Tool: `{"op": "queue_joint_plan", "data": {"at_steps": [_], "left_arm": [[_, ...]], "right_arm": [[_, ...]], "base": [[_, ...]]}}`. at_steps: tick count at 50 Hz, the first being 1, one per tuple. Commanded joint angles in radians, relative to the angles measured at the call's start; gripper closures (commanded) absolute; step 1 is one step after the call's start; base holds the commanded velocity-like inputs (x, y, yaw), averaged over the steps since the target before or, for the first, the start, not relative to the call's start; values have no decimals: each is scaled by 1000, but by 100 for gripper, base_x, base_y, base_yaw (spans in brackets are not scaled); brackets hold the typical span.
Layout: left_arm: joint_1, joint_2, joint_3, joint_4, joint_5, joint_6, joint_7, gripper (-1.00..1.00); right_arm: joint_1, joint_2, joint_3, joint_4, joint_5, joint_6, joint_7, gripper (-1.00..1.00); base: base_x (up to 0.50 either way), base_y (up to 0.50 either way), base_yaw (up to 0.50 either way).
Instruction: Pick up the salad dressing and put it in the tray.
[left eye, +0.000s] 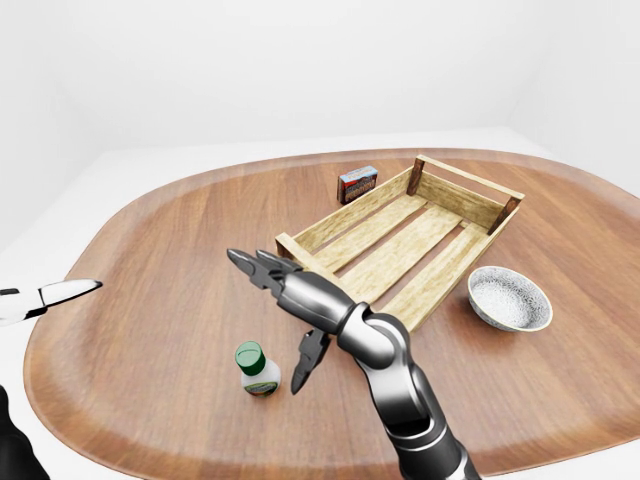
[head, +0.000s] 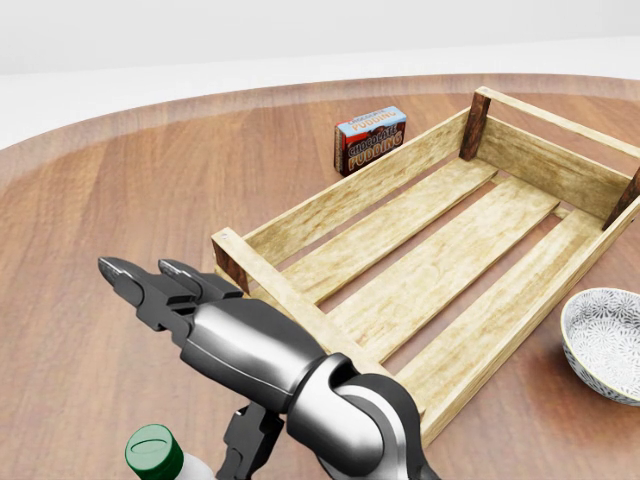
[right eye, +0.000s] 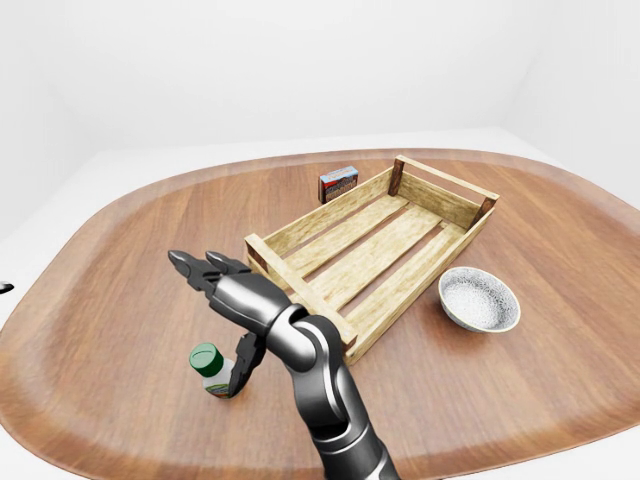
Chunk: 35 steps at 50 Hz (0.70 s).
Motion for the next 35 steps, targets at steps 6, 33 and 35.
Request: {"op": "queue_joint_plan", "data": {"at_steps": [6,33,35], "left_arm": [[0,-2,-4,5,2,0,-1,-100],[6,-5,-2,19,-7,0,-3,-100],[6,-5,-1,20,-8,0,-3,-100]], "right_arm": [[-40,35,5,133,-27,0,0,-100],[-107,103,-14,579,27,0,0,-100],[-108,108,-13,598,21,0,0,-100]], "base": [[0,0,0],[0,0,0],[0,0,0]]}}
